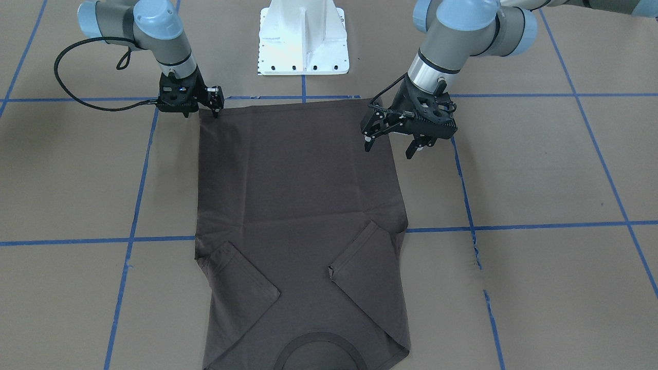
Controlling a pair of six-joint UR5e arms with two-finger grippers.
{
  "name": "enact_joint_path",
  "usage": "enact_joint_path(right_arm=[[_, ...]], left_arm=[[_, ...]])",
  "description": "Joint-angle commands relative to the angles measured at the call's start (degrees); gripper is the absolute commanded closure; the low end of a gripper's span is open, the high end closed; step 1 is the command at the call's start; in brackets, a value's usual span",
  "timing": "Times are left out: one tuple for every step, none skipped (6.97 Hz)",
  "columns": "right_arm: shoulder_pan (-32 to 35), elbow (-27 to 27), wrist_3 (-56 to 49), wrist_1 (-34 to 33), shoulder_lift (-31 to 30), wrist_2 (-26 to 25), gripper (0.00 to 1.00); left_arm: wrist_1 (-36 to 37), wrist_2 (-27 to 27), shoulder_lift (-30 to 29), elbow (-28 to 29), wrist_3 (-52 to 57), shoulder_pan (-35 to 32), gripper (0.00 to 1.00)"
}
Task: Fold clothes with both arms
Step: 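Move both grippers down to the hem corners nearest the robot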
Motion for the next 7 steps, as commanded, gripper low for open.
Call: enact_joint_path(right_arm=[[0.05,0.01,-0.58,0.0,-0.02,0.16,0.97],[0.14,0.18,-0.68,0.17,-0.02,0.94,1.0],[0.14,0.45,-0.59,0.26,-0.02,0.86,1.0],[0.14,0.45,-0.24,0.26,-0.02,0.77,1.0],[0.23,0.88,0.02,0.35,0.06,0.68,1.0],[0.31,2.02,0.11,0.35,0.06,-0.01,1.0],[0.49,2.55,0.03,0.78,0.41,0.76,1.0]], left_arm=[[0.06,0.0,0.0,0.08,0.07,0.0,0.0],[0.06,-0.08,0.0,0.08,0.07,0.0,0.0],[0.06,-0.26,0.0,0.08,0.07,0.0,0.0],[0.06,-0.09,0.0,0.17,0.07,0.0,0.0],[0.06,-0.09,0.0,0.26,0.07,0.0,0.0],[0.23,0.0,0.09,0.52,-0.63,0.26,0.0],[0.15,-0.35,2.35,-0.52,-4.11,1.83,0.0]])
